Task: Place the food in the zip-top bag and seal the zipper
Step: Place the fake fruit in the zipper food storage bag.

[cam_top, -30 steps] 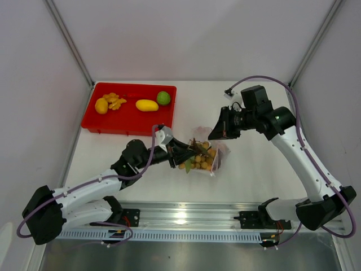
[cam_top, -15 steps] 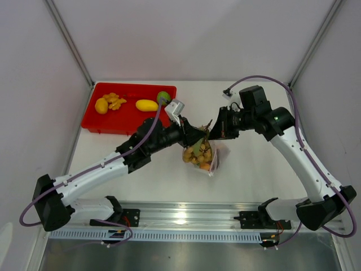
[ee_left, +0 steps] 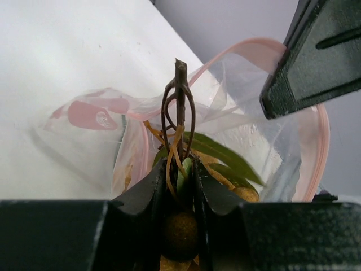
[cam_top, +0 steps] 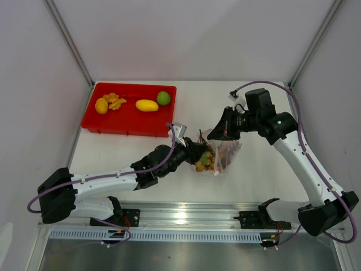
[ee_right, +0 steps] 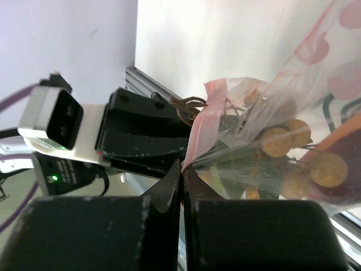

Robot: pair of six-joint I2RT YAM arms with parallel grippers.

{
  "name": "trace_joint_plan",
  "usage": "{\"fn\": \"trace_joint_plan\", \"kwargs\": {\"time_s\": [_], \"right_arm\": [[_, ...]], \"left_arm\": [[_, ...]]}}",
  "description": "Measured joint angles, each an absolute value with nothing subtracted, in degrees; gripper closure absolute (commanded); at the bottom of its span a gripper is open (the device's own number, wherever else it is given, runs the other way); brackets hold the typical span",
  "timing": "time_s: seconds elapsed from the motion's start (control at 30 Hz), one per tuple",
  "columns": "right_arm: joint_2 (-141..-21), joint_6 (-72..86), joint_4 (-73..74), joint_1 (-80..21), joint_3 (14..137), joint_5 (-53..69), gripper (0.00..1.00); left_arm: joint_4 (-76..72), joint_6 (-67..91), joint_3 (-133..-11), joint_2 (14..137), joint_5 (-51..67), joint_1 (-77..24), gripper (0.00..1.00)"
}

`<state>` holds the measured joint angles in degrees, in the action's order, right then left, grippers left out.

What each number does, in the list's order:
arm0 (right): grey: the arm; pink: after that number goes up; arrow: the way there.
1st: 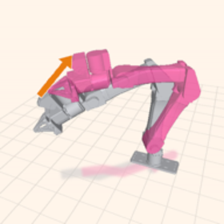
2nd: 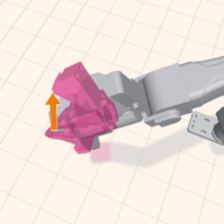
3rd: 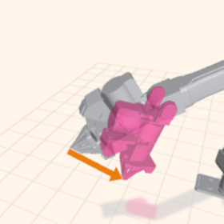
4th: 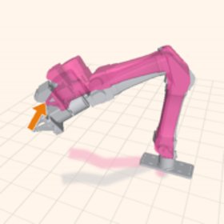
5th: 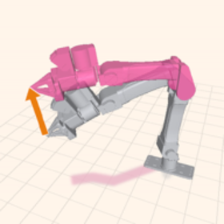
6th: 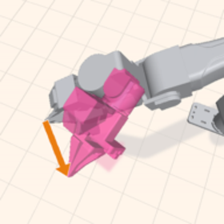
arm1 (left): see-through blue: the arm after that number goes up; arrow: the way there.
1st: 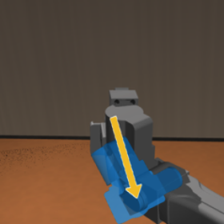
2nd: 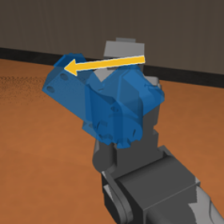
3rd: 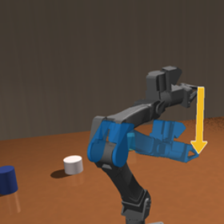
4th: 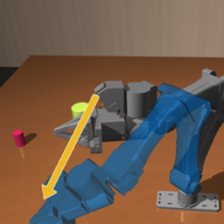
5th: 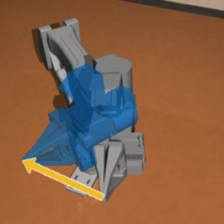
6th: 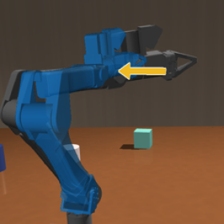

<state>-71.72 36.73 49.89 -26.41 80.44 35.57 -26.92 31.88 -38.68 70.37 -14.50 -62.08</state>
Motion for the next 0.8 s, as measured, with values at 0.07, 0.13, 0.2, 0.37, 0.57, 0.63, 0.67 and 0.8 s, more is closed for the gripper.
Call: {"fn": "trace_joint_plan", "kwargs": {"time_s": [0.07,0.13,0.2,0.37,0.57,0.63,0.67,0.8], "right_arm": [[-71.35,37.41,49.15,-25.71,80.44,36.21,1.00],[-71.11,37.95,48.31,-25.23,80.34,36.91,1.00],[-71.05,38.15,47.97,-25.02,80.16,37.45,1.00],[-71.02,38.61,47.18,-24.49,79.55,38.85,1.00],[-71.02,39.29,45.06,-23.99,79.13,41.78,1.00],[-71.02,39.66,44.38,-23.73,79.13,42.72,1.00],[-71.02,39.97,44.10,-23.62,79.13,43.16,1.00],[-71.02,41.01,42.57,-23.46,79.07,44.69,1.00]], "left_arm": [[-29.21,31.27,-38.46,70.91,-17.04,-63.24,0.99],[-30.24,30.63,-38.46,71.64,-19.27,-64.47,0.89],[-30.72,29.89,-38.46,72.10,-20.84,-65.39,0.94],[-33.19,24.80,-36.38,71.22,-26.11,-68.03,0.99],[-44.66,12.27,-31.38,69.14,-28.69,-70.02,0.99],[-49.23,7.68,-29.80,68.88,-28.97,-70.74,0.99],[-51.31,5.32,-29.28,68.95,-29.10,-70.96,0.99],[-58.72,-2.74,-28.91,70.70,-30.09,-71.24,0.99]]}}
